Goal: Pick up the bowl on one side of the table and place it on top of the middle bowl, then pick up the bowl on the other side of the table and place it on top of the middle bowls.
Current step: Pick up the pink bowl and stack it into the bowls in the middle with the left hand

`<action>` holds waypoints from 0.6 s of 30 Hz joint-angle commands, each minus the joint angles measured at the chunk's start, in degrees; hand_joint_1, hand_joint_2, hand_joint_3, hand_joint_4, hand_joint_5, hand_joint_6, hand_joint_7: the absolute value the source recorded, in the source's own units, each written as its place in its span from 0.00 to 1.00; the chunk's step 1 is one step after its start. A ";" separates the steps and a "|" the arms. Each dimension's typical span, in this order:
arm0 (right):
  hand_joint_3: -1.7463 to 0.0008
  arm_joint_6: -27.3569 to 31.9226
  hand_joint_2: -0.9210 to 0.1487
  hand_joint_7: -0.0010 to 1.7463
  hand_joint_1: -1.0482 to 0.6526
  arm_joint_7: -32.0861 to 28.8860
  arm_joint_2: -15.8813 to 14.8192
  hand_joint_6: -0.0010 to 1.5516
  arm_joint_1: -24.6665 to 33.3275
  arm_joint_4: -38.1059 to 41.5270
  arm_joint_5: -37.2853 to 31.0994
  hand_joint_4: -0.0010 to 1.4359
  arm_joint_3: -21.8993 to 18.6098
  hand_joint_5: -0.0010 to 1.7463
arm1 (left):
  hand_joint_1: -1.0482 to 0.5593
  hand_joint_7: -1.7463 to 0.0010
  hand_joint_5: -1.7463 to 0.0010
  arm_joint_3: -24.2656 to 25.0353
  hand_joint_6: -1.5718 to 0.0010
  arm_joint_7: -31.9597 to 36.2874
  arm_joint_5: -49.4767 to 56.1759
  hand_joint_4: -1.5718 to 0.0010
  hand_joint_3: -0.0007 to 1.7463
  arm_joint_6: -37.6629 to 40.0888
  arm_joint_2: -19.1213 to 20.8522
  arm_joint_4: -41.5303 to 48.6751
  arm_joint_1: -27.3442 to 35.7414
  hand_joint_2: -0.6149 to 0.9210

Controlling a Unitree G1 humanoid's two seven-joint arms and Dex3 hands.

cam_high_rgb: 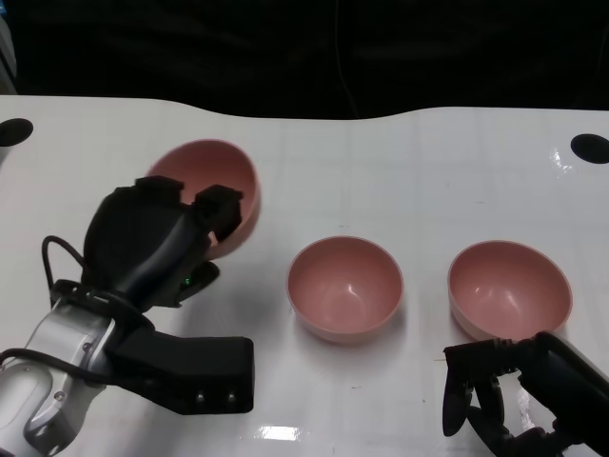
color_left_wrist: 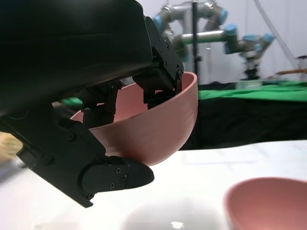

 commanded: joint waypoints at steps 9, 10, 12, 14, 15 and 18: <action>0.13 -0.19 0.69 0.75 0.69 -0.07 -0.59 0.57 0.00 -0.45 0.46 0.64 0.12 0.98 | 0.52 0.05 0.00 0.18 0.51 -6.91 -9.21 0.41 0.59 -11.52 -2.03 2.70 -5.52 0.71; 0.12 -0.21 0.69 0.75 0.69 -0.04 -0.60 0.57 -0.03 -0.41 0.55 0.64 0.13 0.98 | 0.52 0.06 0.00 -0.06 0.50 -8.20 -9.67 0.41 0.60 -11.68 -2.50 2.82 -6.06 0.71; 0.12 -0.12 0.69 0.75 0.69 -0.01 -0.59 0.57 -0.06 -0.41 0.61 0.64 0.15 0.98 | 0.53 0.05 0.00 -0.58 0.50 -10.68 -10.14 0.42 0.61 -11.85 -3.15 3.07 -7.04 0.70; 0.12 -0.04 0.69 0.76 0.69 -0.01 -0.60 0.57 -0.08 -0.52 0.52 0.64 0.17 0.98 | 0.54 0.05 0.00 -1.23 0.51 -12.53 -10.15 0.43 0.61 -12.35 -3.83 3.98 -8.20 0.69; 0.12 0.01 0.70 0.76 0.69 -0.02 -0.62 0.57 -0.08 -0.63 0.40 0.64 0.19 0.98 | 0.54 0.06 0.00 -1.79 0.50 -13.48 -10.06 0.43 0.61 -12.71 -4.31 4.75 -9.06 0.68; 0.12 0.48 0.70 0.76 0.69 0.01 -0.67 0.57 0.08 -1.22 0.10 0.64 0.26 0.98 | 0.55 0.20 0.00 -3.18 0.47 -14.97 -9.94 0.44 0.53 -14.38 -5.73 7.34 -11.25 0.70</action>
